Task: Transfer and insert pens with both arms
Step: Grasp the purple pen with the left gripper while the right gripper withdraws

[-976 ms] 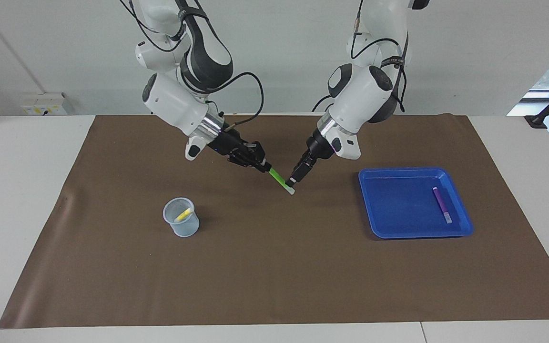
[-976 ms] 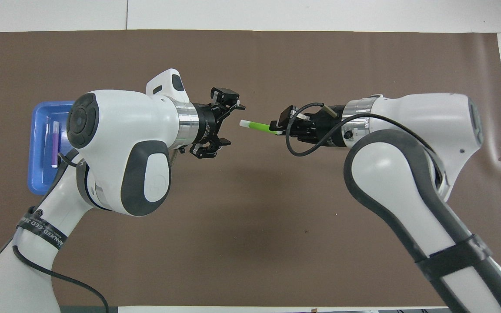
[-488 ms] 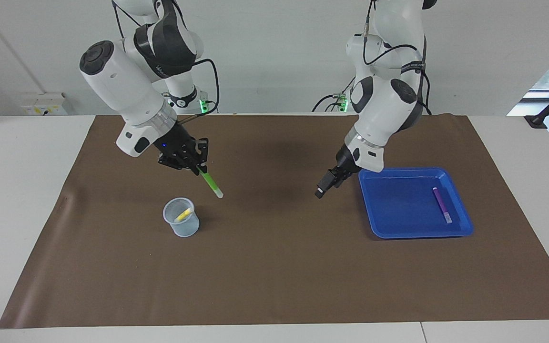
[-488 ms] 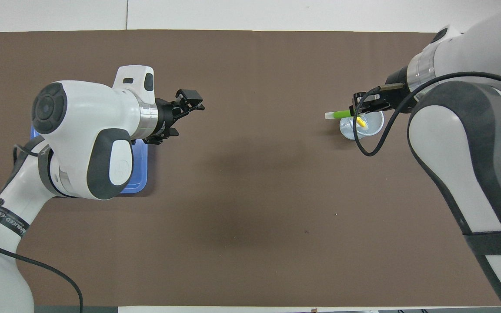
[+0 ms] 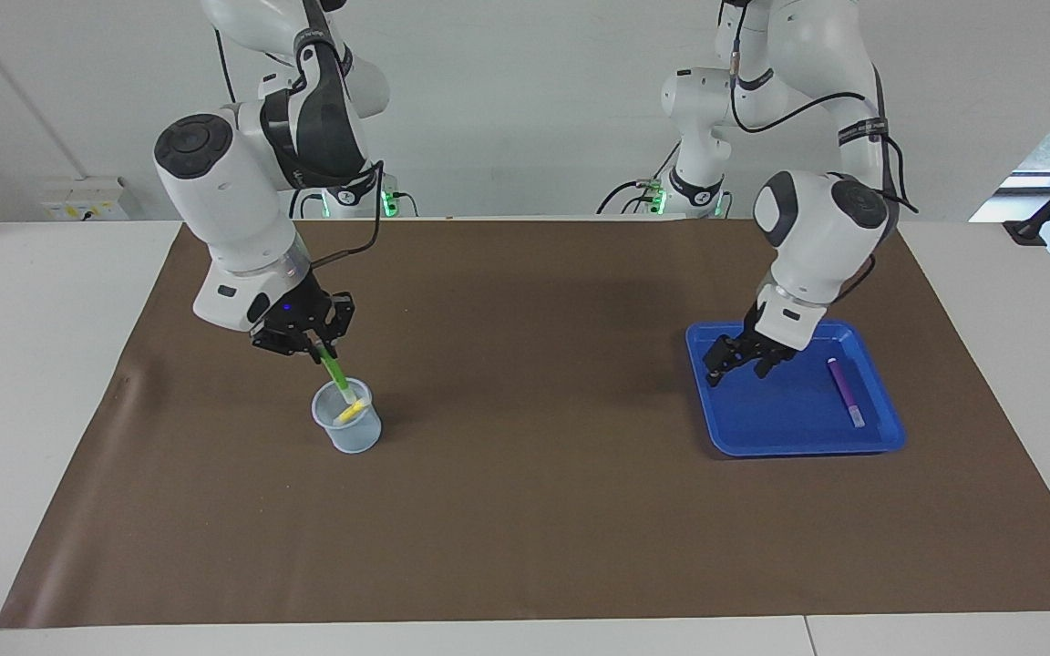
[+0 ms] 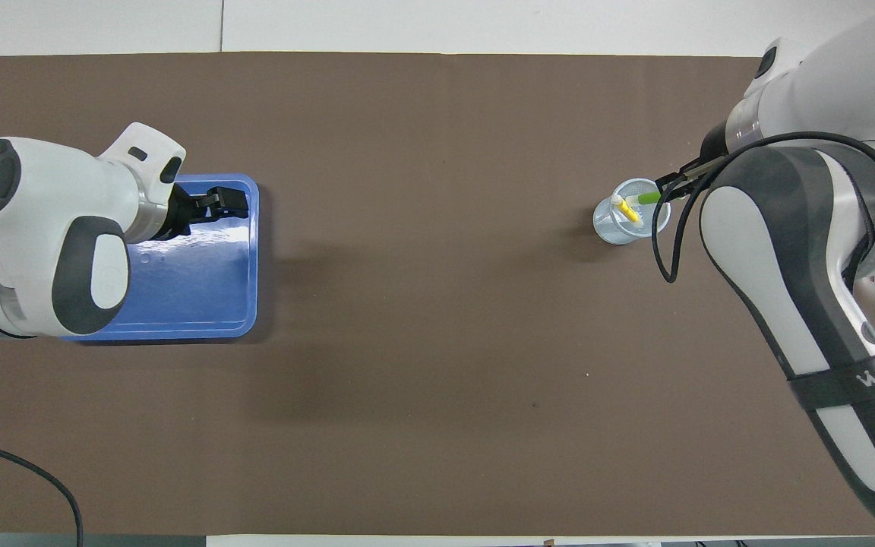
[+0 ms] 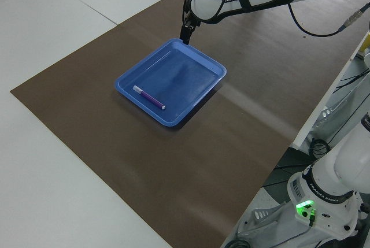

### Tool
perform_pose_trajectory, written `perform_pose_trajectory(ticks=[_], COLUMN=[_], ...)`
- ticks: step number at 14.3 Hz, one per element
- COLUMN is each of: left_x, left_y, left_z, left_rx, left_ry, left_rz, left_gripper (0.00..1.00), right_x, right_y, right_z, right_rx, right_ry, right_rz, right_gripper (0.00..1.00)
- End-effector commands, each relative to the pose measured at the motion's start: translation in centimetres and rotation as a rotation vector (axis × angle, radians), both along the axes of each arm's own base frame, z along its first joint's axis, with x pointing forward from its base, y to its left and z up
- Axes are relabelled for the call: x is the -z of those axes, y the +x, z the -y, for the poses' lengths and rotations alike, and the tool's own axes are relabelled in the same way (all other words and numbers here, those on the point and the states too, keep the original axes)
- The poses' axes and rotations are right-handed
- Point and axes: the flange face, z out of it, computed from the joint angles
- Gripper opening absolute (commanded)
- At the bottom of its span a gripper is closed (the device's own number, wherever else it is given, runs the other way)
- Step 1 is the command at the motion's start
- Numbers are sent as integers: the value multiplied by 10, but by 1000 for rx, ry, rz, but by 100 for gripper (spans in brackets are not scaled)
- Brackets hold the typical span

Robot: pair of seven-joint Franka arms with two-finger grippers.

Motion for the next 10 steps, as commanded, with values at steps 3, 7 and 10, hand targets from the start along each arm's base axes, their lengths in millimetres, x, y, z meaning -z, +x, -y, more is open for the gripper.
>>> perform_pose_trajectory(ticks=[3, 7, 10], left_x=[12, 41, 64], left_y=[-4, 6, 11], left_z=[-85, -138, -148], left_rx=[183, 209, 200], left_ry=[145, 166, 169], left_rz=[-5, 20, 24], left_gripper=[100, 100, 100], right_x=[32, 38, 32], right_y=[-23, -27, -23], right_z=[15, 17, 16], right_rx=[-34, -43, -45], right_ry=[-15, -14, -6], right_rz=[28, 44, 45], right_gripper=[0, 48, 100])
